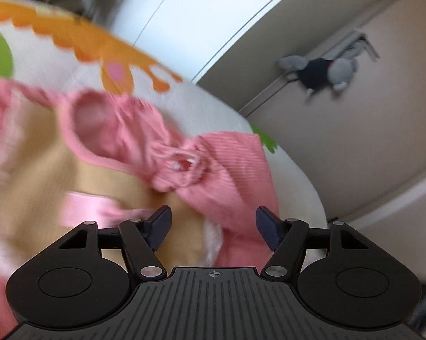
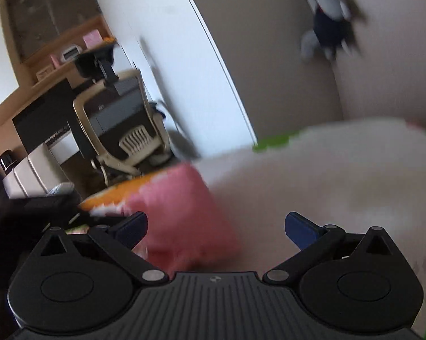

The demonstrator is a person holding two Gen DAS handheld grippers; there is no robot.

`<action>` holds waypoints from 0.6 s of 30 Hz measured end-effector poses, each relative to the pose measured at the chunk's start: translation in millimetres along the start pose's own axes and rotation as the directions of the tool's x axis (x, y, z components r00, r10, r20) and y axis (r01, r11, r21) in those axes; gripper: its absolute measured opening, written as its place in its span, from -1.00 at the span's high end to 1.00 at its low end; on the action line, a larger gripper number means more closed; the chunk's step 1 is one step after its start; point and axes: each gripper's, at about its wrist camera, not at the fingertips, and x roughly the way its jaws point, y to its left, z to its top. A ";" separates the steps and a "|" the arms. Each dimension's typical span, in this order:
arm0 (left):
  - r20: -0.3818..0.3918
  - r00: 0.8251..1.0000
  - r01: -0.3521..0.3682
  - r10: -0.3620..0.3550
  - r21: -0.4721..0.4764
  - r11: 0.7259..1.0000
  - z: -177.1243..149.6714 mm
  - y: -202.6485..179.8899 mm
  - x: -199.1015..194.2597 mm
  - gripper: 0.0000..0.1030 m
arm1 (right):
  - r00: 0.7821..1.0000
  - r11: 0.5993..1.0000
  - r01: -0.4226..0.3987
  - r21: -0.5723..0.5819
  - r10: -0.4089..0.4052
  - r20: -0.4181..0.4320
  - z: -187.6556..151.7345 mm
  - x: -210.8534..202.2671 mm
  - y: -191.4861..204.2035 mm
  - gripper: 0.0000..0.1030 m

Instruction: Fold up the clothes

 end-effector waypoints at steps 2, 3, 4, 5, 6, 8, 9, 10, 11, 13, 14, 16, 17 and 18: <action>0.028 0.998 -0.063 0.061 0.065 0.996 0.2 -9.8 10.8 0.86 | 0.999 1.000 0.007 0.004 -0.007 -0.035 -8.6 3.2 -3.5 -1.00; 0.052 0.995 -0.094 0.089 0.114 0.989 0.7 -15.1 13.7 0.88 | 0.999 1.000 0.012 0.001 -0.012 -0.049 -12.9 5.2 -3.4 -1.00; 0.082 0.992 -0.103 0.091 0.161 0.982 0.6 -19.1 7.8 0.90 | 0.998 1.000 0.019 -0.006 -0.020 -0.061 -16.7 7.0 -1.2 -1.00; 0.122 0.989 -0.112 0.087 0.211 0.971 0.6 -23.4 -3.3 0.90 | 0.997 1.000 0.028 -0.010 -0.029 -0.066 -19.3 8.2 0.5 -1.00; 0.186 0.979 -0.135 0.086 0.268 0.954 1.1 -28.1 -19.9 0.90 | 0.997 0.999 0.037 -0.009 -0.037 -0.066 -21.3 8.6 1.0 -1.00; 0.304 0.949 -0.186 0.080 0.337 0.923 4.1 -33.9 -55.7 0.90 | 0.996 0.999 0.049 -0.004 -0.049 -0.071 -24.4 10.6 1.1 -1.00; 0.355 0.932 -0.207 0.073 0.356 0.911 5.1 -34.0 -74.5 0.90 | 0.996 0.999 0.048 0.006 -0.048 -0.080 -24.9 12.8 0.3 -1.00; 0.404 0.912 -0.229 0.065 0.374 0.899 6.1 -34.0 -93.3 0.90 | 0.995 0.999 0.050 0.008 -0.049 -0.087 -24.8 14.3 0.5 -1.00; 0.425 0.903 -0.242 0.069 0.368 0.898 6.5 -27.7 -105.0 0.90 | 0.994 0.999 0.054 0.006 -0.053 -0.095 -24.1 15.4 1.5 -1.00; 0.438 0.894 -0.264 0.097 0.339 0.903 5.9 -8.6 -119.5 0.90 | 0.992 0.998 0.057 0.005 -0.056 -0.113 -23.4 20.6 2.9 -1.00; 0.424 0.897 -0.274 0.122 0.318 0.907 3.8 3.9 -118.4 0.90 | 0.991 0.998 0.061 0.003 -0.060 -0.119 -23.6 22.3 3.7 -1.00; 0.362 0.914 -0.296 0.183 0.287 0.911 -3.5 29.7 -105.5 0.87 | 0.989 0.997 0.075 -0.012 -0.076 -0.125 -24.6 24.7 6.3 -1.00; 0.319 0.922 -0.312 0.221 0.268 0.912 -7.3 43.3 -94.9 0.82 | 0.988 0.996 0.083 -0.028 -0.086 -0.130 -25.1 26.8 8.6 -1.00; 0.277 0.926 -0.326 0.255 0.250 0.912 -9.7 56.4 -85.5 0.71 | 0.986 0.995 0.091 -0.041 -0.096 -0.134 -25.3 28.6 10.7 -1.00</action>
